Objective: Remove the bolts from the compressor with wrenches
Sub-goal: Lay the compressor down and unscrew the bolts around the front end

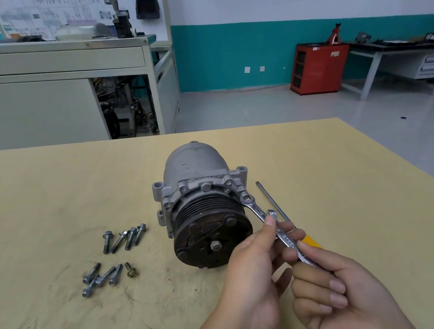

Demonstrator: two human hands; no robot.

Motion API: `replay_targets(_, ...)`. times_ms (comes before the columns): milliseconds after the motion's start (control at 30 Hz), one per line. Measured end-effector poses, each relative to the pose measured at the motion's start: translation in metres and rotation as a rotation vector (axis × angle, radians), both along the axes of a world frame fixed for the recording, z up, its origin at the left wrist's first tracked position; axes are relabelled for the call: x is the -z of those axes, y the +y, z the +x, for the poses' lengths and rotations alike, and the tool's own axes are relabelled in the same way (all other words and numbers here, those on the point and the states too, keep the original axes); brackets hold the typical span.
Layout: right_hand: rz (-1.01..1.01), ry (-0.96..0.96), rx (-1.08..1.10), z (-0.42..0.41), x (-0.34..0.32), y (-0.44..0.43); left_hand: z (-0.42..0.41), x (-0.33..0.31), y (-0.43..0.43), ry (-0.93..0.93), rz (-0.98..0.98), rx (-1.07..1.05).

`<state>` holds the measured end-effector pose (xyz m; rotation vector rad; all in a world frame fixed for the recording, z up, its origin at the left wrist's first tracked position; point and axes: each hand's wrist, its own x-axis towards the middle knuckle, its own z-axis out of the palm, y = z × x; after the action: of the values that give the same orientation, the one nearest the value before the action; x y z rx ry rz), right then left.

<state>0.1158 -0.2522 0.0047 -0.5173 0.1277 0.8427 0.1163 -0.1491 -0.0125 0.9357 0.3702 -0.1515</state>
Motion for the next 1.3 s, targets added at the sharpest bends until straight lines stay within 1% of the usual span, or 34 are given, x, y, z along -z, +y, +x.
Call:
replay_targets(200,0.078,0.064,0.030,-0.004,-0.007,0.006,-0.001,-0.003,0.000,0.053,-0.101,-0.056)
replay_targets(300,0.071,0.063,0.067,-0.004,-0.009,0.008,-0.001,-0.004,-0.001,0.044,-0.093,-0.043)
replay_targets(433,-0.020,0.023,0.096,-0.006,-0.011,0.010,-0.003,-0.003,0.001,0.055,-0.063,-0.034)
replay_targets(567,-0.202,-0.019,0.157,-0.008,-0.014,0.017,-0.007,-0.006,0.004,0.054,-0.056,-0.005)
replay_targets(667,-0.249,-0.049,0.190,-0.009,-0.013,0.021,-0.008,-0.009,0.007,0.035,-0.044,-0.012)
replay_targets(867,-0.360,-0.127,0.138,-0.011,-0.011,0.029,-0.008,-0.006,0.010,0.042,-0.001,-0.059)
replay_targets(967,-0.327,-0.117,0.088,-0.011,-0.006,0.031,-0.009,-0.005,0.013,0.047,0.039,-0.058)
replay_targets(1133,-0.234,-0.062,0.016,-0.010,0.003,0.030,-0.013,-0.007,0.017,0.045,-0.006,-0.061)
replay_targets(1300,-0.226,0.040,0.050,-0.011,0.009,0.029,-0.013,-0.004,0.019,0.089,-0.069,0.012)
